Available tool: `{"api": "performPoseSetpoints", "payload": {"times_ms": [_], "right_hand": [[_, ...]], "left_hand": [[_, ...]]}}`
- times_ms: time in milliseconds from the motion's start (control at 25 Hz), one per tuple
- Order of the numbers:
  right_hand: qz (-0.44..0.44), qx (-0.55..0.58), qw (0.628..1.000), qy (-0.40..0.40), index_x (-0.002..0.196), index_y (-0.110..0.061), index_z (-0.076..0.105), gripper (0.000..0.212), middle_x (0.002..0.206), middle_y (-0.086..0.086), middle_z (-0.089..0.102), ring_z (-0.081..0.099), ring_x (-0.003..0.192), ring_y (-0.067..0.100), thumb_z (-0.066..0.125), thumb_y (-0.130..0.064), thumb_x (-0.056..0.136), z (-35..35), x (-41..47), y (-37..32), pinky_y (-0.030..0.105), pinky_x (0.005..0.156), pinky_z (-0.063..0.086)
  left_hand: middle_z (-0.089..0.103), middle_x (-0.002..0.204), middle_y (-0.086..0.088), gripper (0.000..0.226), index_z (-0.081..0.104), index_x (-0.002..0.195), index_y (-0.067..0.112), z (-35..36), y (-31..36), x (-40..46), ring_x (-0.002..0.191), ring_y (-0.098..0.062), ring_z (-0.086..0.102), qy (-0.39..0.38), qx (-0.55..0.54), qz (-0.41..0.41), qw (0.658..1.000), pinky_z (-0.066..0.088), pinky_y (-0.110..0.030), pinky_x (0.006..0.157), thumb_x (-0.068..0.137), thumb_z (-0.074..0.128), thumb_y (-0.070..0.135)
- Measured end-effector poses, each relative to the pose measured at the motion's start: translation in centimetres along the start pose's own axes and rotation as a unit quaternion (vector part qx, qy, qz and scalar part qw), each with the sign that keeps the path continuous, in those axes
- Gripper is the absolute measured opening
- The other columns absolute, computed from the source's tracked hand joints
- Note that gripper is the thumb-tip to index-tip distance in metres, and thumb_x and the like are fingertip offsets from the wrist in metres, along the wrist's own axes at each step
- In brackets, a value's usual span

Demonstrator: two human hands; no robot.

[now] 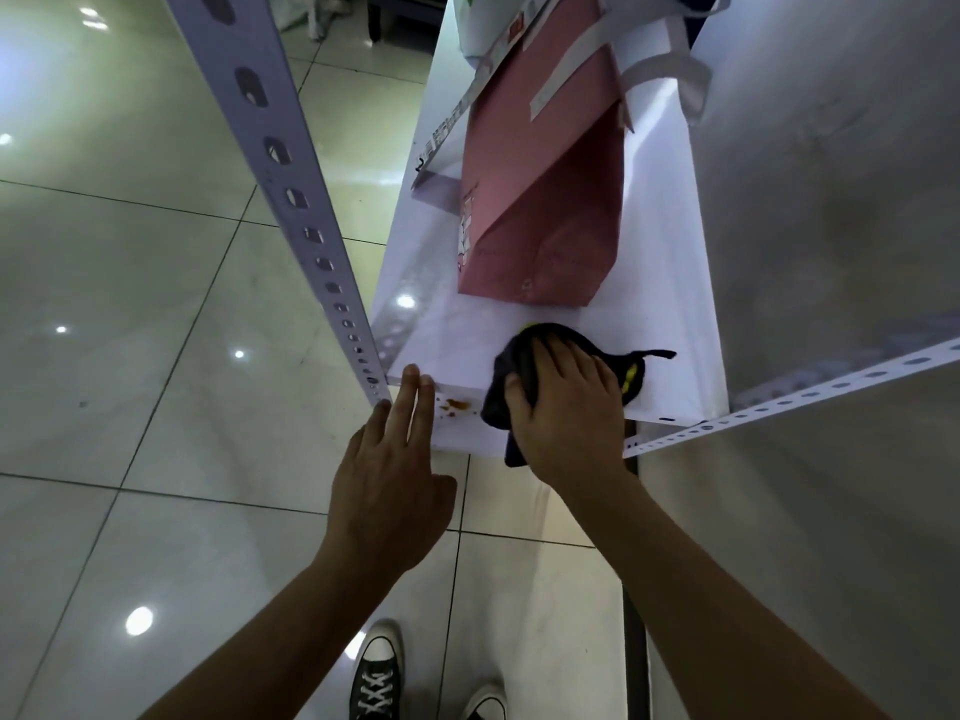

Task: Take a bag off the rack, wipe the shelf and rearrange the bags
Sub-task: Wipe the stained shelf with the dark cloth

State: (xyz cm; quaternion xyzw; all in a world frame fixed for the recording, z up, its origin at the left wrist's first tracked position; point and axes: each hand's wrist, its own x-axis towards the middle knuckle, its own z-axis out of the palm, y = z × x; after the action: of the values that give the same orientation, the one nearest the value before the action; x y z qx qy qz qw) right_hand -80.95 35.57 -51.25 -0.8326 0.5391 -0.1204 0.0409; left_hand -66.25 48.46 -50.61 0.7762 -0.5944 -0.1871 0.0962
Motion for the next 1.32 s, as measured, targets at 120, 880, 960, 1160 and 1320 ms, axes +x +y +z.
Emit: {"api": "performPoseSetpoints", "payload": {"times_ms": [120,880,960,1160,1320], "right_hand": [[-0.054,0.018,0.998,-0.029,0.139,-0.013,0.058,0.059,0.141,0.007,0.06,0.054,0.131,0.025,0.034,-0.045,0.095,0.8,1.2,-4.0,0.046,0.112,0.038],[0.117,-0.014,0.993,-0.004,0.122,-0.011,0.064,0.063,0.123,0.011,0.068,0.062,0.111,0.034,0.026,-0.049,0.09,-1.1,2.4,6.2,0.048,0.095,0.048],[0.116,-0.008,0.993,-0.002,0.127,-0.011,0.063,0.064,0.127,0.012,0.066,0.06,0.115,0.035,0.027,-0.049,0.09,-1.1,2.0,6.0,0.049,0.099,0.046],[0.073,0.004,0.997,0.015,0.133,-0.01,0.062,0.06,0.137,0.011,0.063,0.056,0.127,0.033,0.032,-0.044,0.094,-0.6,-1.8,4.1,0.05,0.11,0.039],[0.097,0.007,0.995,0.001,0.131,-0.012,0.063,0.066,0.132,0.01,0.066,0.059,0.121,0.033,0.026,-0.049,0.091,-0.7,2.7,4.8,0.05,0.104,0.044]], "left_hand": [[-0.009,0.165,-0.002,0.103,-0.009,0.156,0.02,0.1,-0.4,0.2,0.151,-0.029,0.016,-0.003,-0.012,0.008,1.0,0.024,-0.039,0.119,0.085,0.065,0.027],[-0.003,0.167,0.001,0.102,-0.002,0.158,0.02,-0.1,-0.9,0.1,0.148,-0.032,0.023,-0.004,-0.015,0.009,1.0,0.04,-0.045,0.111,0.079,0.061,0.015],[-0.003,0.167,0.001,0.102,-0.002,0.158,0.019,0.3,-1.1,0.0,0.148,-0.033,0.024,0.004,-0.02,0.007,1.0,0.039,-0.045,0.111,0.079,0.062,0.015],[-0.005,0.167,0.001,0.102,-0.003,0.158,0.019,0.6,-0.5,-0.1,0.147,-0.033,0.026,0.015,-0.052,-0.004,0.999,0.041,-0.046,0.11,0.08,0.063,0.013],[-0.003,0.166,0.001,0.099,0.001,0.159,0.019,0.8,-0.8,0.1,0.147,-0.033,0.026,0.022,-0.051,-0.01,0.998,0.039,-0.046,0.112,0.083,0.064,0.013]]}}
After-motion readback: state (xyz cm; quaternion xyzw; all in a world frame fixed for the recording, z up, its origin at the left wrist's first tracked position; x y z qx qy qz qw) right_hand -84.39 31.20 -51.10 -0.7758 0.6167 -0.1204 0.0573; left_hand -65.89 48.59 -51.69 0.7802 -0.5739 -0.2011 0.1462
